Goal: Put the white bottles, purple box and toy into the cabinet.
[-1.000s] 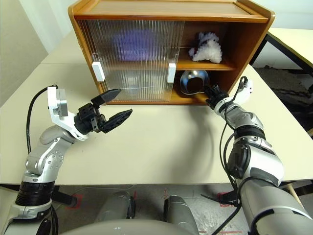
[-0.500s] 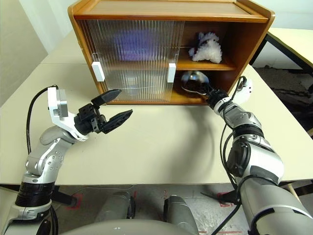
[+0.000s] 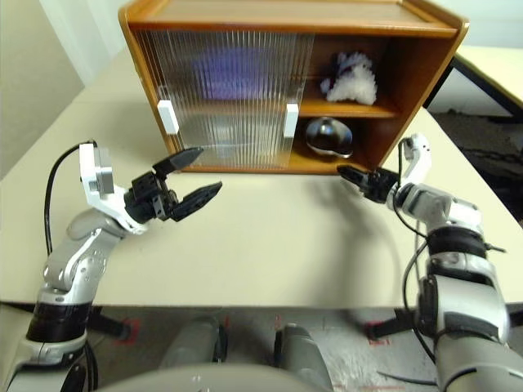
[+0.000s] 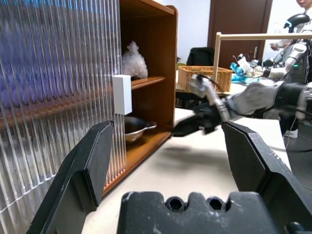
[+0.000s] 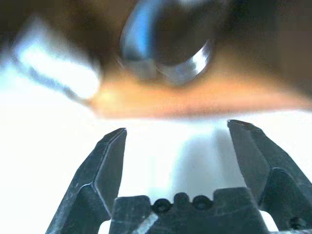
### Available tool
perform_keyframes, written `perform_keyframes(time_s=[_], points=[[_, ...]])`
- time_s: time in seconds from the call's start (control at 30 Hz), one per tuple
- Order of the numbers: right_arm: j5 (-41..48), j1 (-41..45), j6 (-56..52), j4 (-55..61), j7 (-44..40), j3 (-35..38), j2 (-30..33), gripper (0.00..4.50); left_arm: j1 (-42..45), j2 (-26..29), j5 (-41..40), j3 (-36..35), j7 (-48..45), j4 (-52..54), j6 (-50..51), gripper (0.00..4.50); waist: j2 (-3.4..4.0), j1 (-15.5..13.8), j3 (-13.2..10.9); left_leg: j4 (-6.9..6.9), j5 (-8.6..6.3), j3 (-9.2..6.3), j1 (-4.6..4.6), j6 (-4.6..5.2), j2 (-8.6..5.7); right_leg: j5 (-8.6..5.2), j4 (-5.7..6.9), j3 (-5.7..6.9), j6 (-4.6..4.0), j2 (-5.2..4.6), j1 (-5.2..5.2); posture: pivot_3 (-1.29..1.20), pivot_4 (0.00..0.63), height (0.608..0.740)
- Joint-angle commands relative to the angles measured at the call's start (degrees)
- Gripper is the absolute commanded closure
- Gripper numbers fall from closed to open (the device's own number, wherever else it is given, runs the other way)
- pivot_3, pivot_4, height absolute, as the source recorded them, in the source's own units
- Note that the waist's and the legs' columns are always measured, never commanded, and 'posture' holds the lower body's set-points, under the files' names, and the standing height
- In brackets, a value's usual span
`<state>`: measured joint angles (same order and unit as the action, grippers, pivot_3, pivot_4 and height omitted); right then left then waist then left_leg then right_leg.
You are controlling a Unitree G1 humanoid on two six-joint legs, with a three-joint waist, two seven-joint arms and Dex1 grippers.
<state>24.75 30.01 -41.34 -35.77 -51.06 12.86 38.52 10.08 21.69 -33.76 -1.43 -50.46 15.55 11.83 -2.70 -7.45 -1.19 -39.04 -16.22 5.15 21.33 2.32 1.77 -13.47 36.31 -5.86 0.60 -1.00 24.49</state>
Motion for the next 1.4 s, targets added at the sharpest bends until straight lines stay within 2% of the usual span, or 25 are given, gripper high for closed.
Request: perform_keyframes(time_s=[0.03, 0.07, 0.2, 0.4, 0.77, 1.03, 1.4], points=[[4.35, -1.76, -10.29, 12.72, -3.52, -1.61, 2.41, 0.43, -0.32, 0.38, 0.08, 0.15, -0.11, 0.33, 0.02, 0.00, 0.03, 0.56, -0.02, 0.00, 0.00, 0.04, 0.00, 0.00, 0.03, -0.02, 0.00, -0.03, 0.01, 0.02, 0.00, 0.24, 0.000, 0.740], [5.18, -1.86, -11.86, 14.71, -3.41, -1.37, 2.42, 0.64, -0.22, 0.36, 0.09, 0.15, -0.15, 0.17, -0.01, 0.00, 0.03, 0.84, -0.02, 0.00, 0.00, 0.10, 0.09, 0.00, 0.07, -0.06, 0.01, -0.04, 0.02, 0.04, -0.04, 0.24, 0.000, 0.740], [11.22, 1.40, -19.69, 23.60, -0.96, -0.17, -1.67, 2.15, 0.48, 0.18, 0.22, 0.52, -0.28, -0.26, 0.00, 0.00, 0.02, 1.71, -0.03, 0.00, 0.01, 0.08, -0.09, 0.01, 0.11, -0.11, 0.08, -0.01, 0.11, 0.13, -0.16, 0.24, 0.000, 0.740], [16.72, 6.59, -21.53, 24.63, 4.82, 3.10, -12.06, 4.47, 0.64, 0.34, 0.36, 0.33, -0.28, -0.46, -0.21, 0.00, 0.02, 1.60, -0.02, 0.00, 0.07, 0.06, -0.19, 0.11, 0.08, -0.04, 0.12, 0.04, 0.10, 0.14, -0.09, 0.25, 0.000, 0.740], [14.64, 9.71, -14.26, 26.55, 12.75, 0.26, -21.65, 4.47, 0.39, -0.09, 0.77, 0.50, 0.27, -0.29, -0.66, 0.00, 0.02, 0.06, -0.02, 0.04, -0.09, 0.02, 0.08, -0.03, 0.04, 0.05, 0.02, 0.12, -0.03, 0.01, 0.14, 0.27, 0.000, 0.740], [9.18, 11.05, -2.64, 25.01, 15.26, -2.30, -23.75, 4.47, -0.19, 0.16, 0.90, 0.59, -0.14, -0.53, -0.99, 0.00, 0.01, 0.17, -0.01, 0.04, -0.09, 0.05, 0.03, -0.04, 0.05, 0.05, 0.04, 0.15, -0.05, 0.00, 0.12, 0.26, 0.000, 0.740], [6.35, 9.43, 3.23, 24.03, 16.55, -2.13, -22.74, 4.47, -0.20, -0.19, 1.18, 1.37, -0.69, -1.26, -1.69, 0.00, 0.01, 0.22, -0.02, 0.04, -0.09, 0.05, 0.02, -0.04, 0.07, 0.04, 0.04, 0.15, -0.08, 0.00, 0.13, 0.25, 0.000, 0.740]])
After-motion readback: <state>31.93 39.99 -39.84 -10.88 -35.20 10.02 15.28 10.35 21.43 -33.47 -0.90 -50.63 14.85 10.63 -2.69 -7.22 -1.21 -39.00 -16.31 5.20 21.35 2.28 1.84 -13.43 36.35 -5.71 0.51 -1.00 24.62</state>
